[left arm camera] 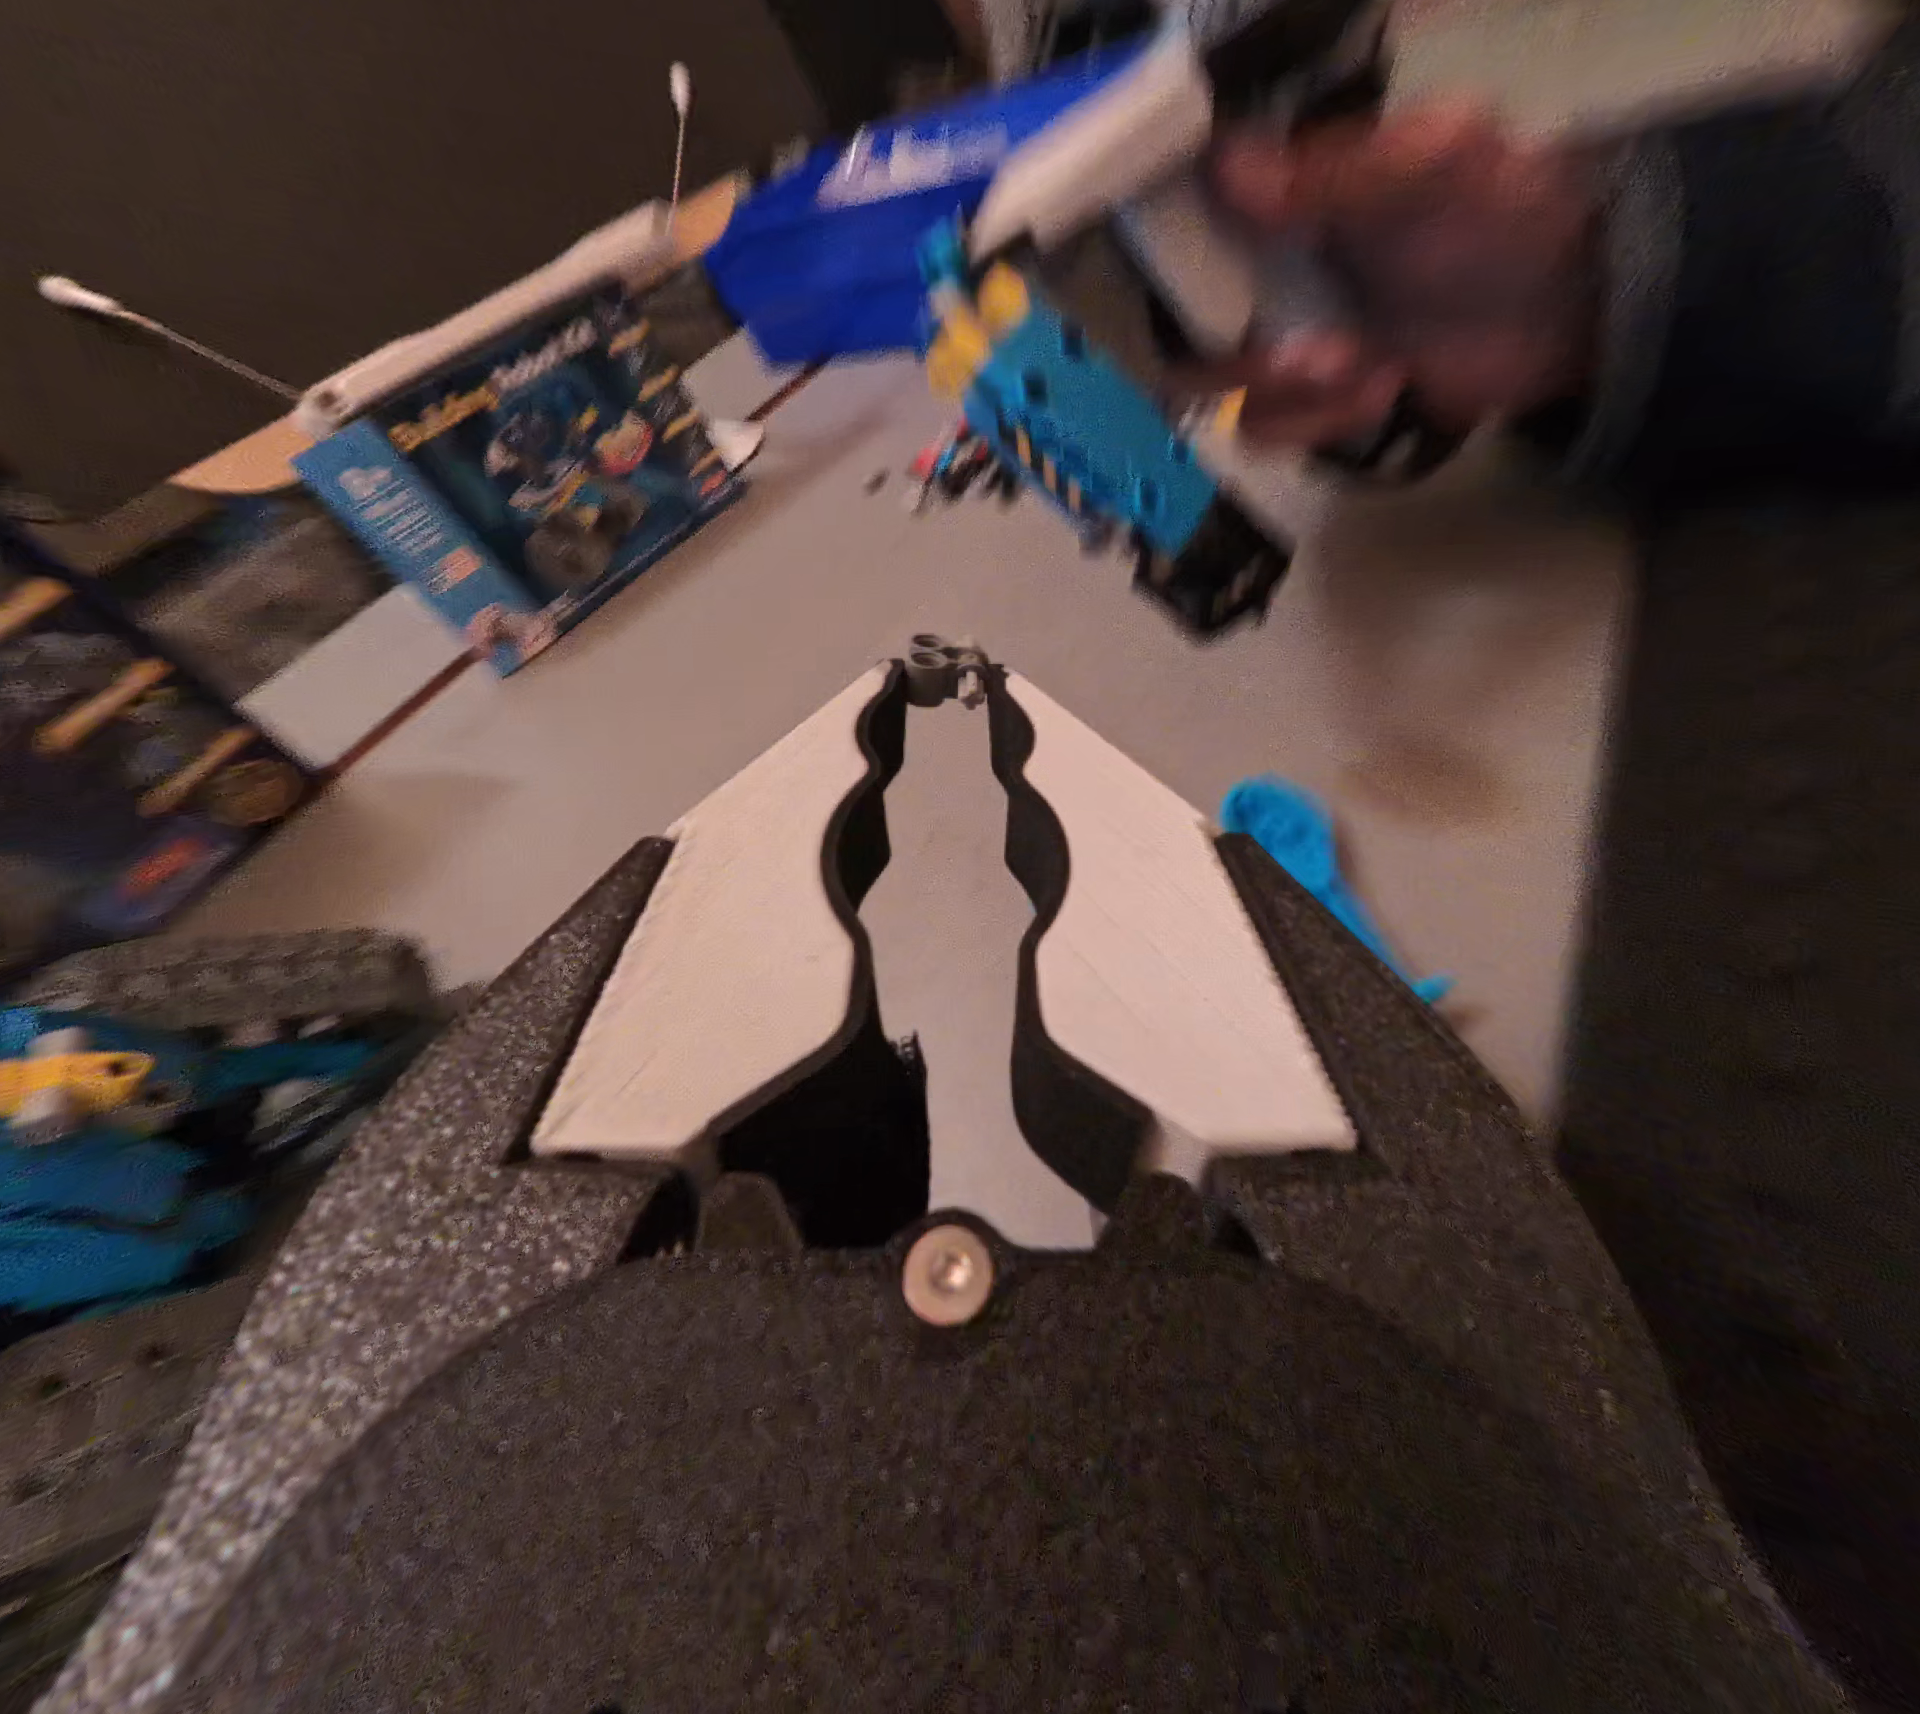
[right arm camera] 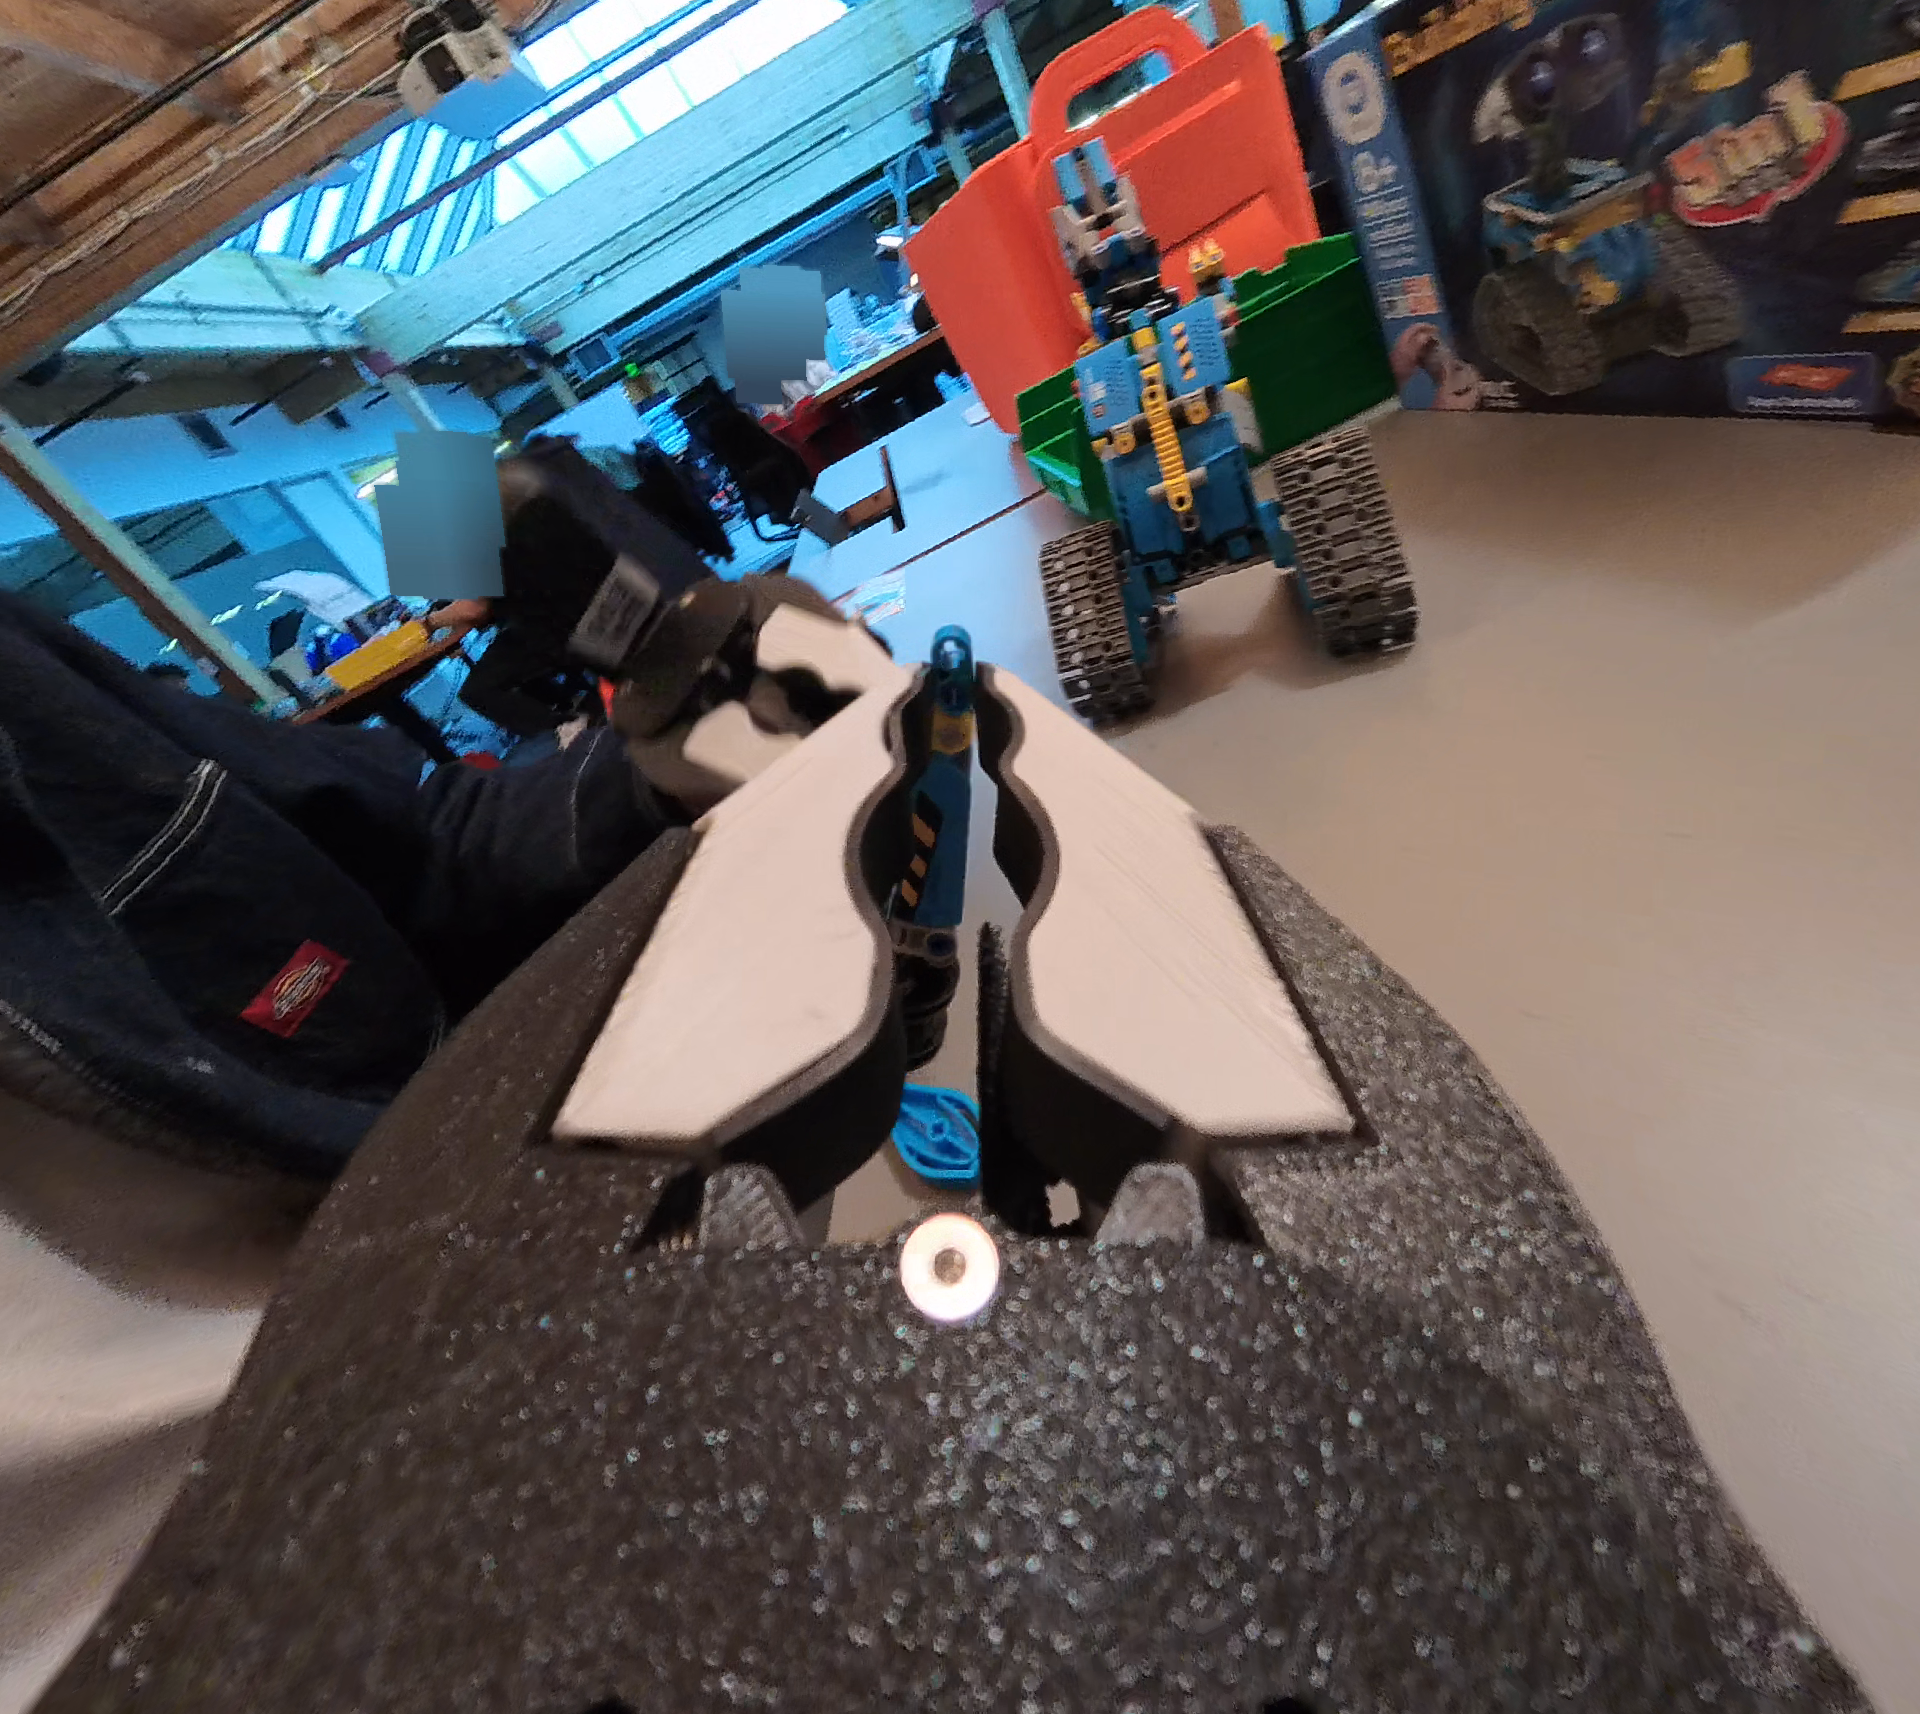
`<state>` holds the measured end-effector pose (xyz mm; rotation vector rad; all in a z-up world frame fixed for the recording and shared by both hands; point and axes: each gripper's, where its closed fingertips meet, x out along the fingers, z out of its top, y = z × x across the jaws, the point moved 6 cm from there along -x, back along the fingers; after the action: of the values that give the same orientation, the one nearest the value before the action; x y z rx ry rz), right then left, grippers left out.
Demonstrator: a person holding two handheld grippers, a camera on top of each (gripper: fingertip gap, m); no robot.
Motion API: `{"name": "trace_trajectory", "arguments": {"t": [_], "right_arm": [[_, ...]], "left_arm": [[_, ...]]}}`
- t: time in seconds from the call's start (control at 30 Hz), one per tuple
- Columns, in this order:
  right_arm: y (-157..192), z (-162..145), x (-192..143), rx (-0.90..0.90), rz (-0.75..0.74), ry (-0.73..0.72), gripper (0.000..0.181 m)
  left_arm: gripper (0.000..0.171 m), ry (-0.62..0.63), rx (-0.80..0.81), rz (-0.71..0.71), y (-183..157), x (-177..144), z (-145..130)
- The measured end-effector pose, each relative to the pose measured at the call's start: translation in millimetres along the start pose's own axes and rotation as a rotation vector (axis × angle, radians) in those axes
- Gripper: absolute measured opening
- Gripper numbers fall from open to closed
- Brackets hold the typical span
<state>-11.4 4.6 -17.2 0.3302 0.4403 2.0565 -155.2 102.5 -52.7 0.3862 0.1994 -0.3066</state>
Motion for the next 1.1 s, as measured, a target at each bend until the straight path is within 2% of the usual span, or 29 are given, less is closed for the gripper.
{"name": "trace_trajectory", "arguments": {"t": [0.1, 0.17, 0.23, 0.3, 0.43, 0.5, 0.57, 0.7, 0.8, 0.87, 0.93, 1.07, 1.1], "right_arm": [[-7.2, 8.6, -11.0, 0.042, -0.031, -0.065, 0.005], [-9.8, 13.4, -17.6, 0.067, -0.036, -0.101, 0.005], [-12.8, 15.3, -21.7, 0.081, -0.054, -0.112, 0.005], [-14.7, 14.9, -22.3, 0.086, -0.07, -0.105, 0.005], [-15.0, 10.5, -17.7, 0.088, -0.076, -0.076, 0.005], [-15.7, 7.3, -14.6, 0.081, -0.088, -0.05, 0.005], [-17.0, 4.6, -12.5, 0.085, -0.097, -0.034, 0.006], [-19.9, 3.2, -13.1, 0.153, -0.062, -0.05, 0.006], [-20.2, 3.4, -13.9, 0.179, -0.04, -0.059, 0.006], [-17.4, 3.1, -12.1, 0.17, -0.021, -0.052, 0.006], [-10.3, 3.1, -8.0, 0.145, 0.019, -0.041, 0.006], [12.1, -1.9, 8.0, 0.049, 0.122, 0.014, 0.006], [17.9, -3.9, 12.7, 0.02, 0.142, 0.027, 0.006]], "left_arm": [[0.015, 0.182, 0.271, 0.078, -9.2, 12.7, -20.8], [0.015, 0.271, 0.302, 0.061, -13.9, 19.6, -33.2], [0.015, 0.352, 0.223, 0.03, -12.5, 23.5, -45.0], [0.015, 0.399, 0.079, 0.0, -8.0, 24.5, -52.6], [0.015, 0.382, -0.236, -0.079, 0.8, 21.4, -55.4], [0.015, 0.391, -0.332, -0.109, 4.5, 21.0, -58.5], [0.015, 0.382, -0.363, -0.116, 6.0, 20.3, -58.5], [0.015, 0.446, -0.344, -0.137, 0.9, 23.6, -64.2], [0.03, 0.453, -0.346, -0.145, 0.2, 24.1, -65.0], [0.037, 0.415, -0.39, -0.157, 2.7, 22.2, -61.4], [0.042, 0.308, -0.469, -0.187, 6.3, 18.1, -49.0], [0.056, -0.092, -0.677, -0.387, 4.7, 4.5, 5.3], [0.055, -0.153, -0.691, -0.415, 3.5, 1.9, 14.4]]}}
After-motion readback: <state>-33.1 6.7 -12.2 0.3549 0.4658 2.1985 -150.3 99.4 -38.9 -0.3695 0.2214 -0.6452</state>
